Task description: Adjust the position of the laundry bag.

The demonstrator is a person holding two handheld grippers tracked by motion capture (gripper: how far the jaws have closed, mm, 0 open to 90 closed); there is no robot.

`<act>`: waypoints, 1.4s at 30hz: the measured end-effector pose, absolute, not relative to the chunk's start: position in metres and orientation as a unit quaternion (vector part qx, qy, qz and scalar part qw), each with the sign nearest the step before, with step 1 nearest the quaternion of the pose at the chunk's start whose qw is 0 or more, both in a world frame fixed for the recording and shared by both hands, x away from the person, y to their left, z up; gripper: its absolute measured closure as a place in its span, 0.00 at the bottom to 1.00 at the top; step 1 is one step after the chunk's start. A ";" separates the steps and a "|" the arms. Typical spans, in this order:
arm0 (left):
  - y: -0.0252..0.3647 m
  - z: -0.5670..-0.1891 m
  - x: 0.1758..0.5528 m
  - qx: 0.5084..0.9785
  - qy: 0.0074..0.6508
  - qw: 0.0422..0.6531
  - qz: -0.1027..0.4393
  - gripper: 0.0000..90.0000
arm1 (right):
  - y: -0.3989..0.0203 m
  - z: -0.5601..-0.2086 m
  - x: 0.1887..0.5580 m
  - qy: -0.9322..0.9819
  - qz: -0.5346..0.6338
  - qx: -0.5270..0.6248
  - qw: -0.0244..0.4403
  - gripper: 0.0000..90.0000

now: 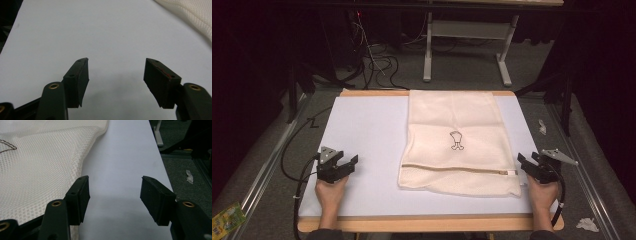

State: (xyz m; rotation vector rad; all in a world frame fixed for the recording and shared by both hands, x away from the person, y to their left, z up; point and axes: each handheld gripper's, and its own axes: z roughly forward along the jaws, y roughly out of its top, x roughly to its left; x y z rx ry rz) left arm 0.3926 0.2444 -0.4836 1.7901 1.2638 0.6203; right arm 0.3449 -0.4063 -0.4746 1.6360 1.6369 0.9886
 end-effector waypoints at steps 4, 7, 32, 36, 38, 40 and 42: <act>0.244 -0.484 0.392 0.713 0.504 0.418 0.252 0.41 | -0.407 -0.475 0.345 0.621 0.374 0.617 0.307 0.46; 0.243 -0.484 0.391 0.713 0.501 0.418 0.256 0.40 | -0.407 -0.475 0.345 0.619 0.375 0.617 0.308 0.46; 0.243 -0.483 0.392 0.715 0.501 0.416 0.254 0.38 | -0.404 -0.475 0.347 0.627 0.361 0.616 0.310 0.45; 0.243 -0.483 0.392 0.715 0.499 0.418 0.254 0.38 | -0.404 -0.475 0.347 0.628 0.362 0.618 0.306 0.45; 0.243 -0.483 0.392 0.715 0.500 0.418 0.254 0.38 | -0.405 -0.475 0.347 0.628 0.363 0.616 0.307 0.45; 0.244 -0.483 0.393 0.716 0.501 0.418 0.248 0.38 | -0.405 -0.475 0.347 0.628 0.365 0.616 0.305 0.45; 0.244 -0.483 0.394 0.715 0.504 0.419 0.245 0.38 | -0.405 -0.474 0.346 0.625 0.369 0.617 0.304 0.45</act>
